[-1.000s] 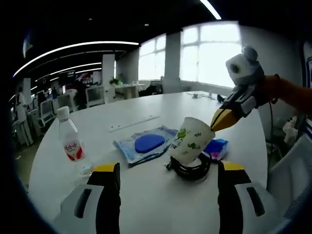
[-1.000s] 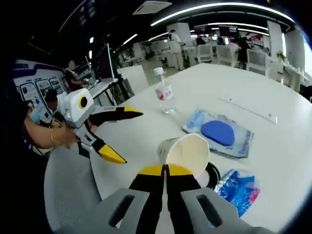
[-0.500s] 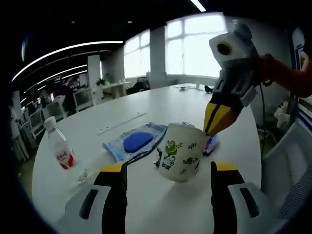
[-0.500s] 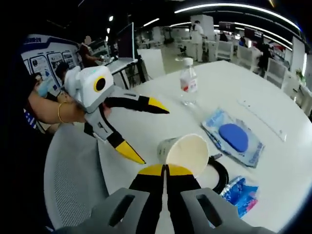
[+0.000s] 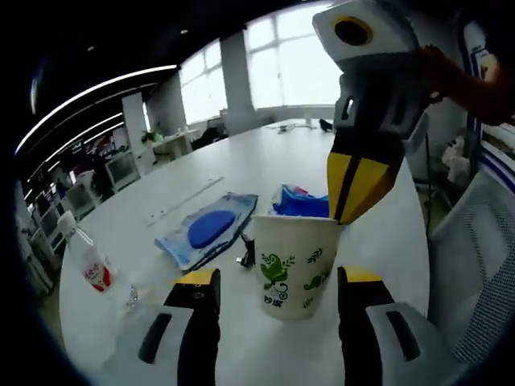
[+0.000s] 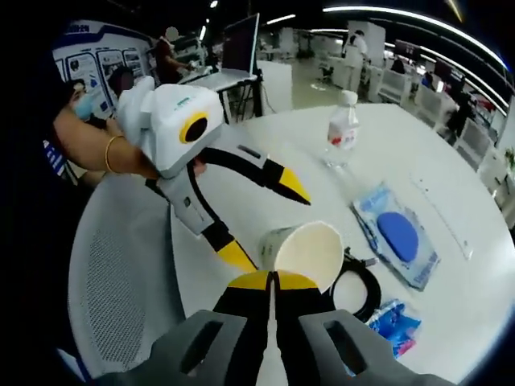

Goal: Arrange the tabletop items into an orderly group along one side of the table until the central work area is clear of visible clutter.

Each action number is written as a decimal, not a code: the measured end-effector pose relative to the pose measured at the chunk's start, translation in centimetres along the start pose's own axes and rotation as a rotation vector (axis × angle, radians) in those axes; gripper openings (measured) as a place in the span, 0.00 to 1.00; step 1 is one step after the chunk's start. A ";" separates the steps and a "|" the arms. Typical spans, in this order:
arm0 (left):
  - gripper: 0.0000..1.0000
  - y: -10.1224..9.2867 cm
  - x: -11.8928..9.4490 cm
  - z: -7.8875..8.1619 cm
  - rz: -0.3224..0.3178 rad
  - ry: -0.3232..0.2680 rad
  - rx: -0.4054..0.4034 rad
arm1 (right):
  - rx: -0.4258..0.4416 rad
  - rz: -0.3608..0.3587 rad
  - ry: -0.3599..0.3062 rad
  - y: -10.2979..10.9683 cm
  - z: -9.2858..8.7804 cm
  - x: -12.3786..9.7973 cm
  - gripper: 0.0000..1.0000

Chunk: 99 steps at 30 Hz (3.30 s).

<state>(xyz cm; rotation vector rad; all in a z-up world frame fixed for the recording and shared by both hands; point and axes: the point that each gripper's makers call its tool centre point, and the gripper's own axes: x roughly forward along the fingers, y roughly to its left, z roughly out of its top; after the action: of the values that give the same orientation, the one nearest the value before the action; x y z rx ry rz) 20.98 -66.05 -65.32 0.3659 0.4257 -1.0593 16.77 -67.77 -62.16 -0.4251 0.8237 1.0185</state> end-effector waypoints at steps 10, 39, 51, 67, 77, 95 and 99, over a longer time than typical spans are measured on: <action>0.44 -0.9 0.3 0.3 -0.044 0.013 0.033 | -0.113 -0.026 0.054 0.4 0.0 0.0 0.00; 0.37 -0.9 0.6 0.4 -0.045 0.001 0.003 | -0.027 -0.010 -0.005 0.1 1.2 0.4 0.00; 0.37 -0.3 0.6 0.5 -0.030 -0.036 -0.078 | 0.118 -0.088 -0.126 -2.0 2.4 -0.2 0.31; 0.37 2.5 0.6 -0.4 0.079 -0.033 -0.083 | 0.356 -0.197 -0.294 -5.6 1.0 -1.0 0.79; 0.37 5.9 0.5 -0.6 0.176 -0.062 -0.174 | 0.405 -0.219 -0.337 -6.8 -0.5 -0.7 0.96; 0.38 12.8 1.7 -0.2 0.316 -0.159 -0.243 | 0.424 -0.241 -0.395 -8.4 -0.9 -0.3 1.00; 0.38 14.2 2.0 0.2 0.342 -0.181 -0.254 | 0.447 -0.237 -0.402 -8.7 -0.9 0.1 1.00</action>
<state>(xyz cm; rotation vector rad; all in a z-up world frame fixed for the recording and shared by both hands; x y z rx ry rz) 34.57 -61.38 -64.96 0.1082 0.3163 -0.6878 24.07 -72.52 -63.31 0.0667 0.5952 0.6427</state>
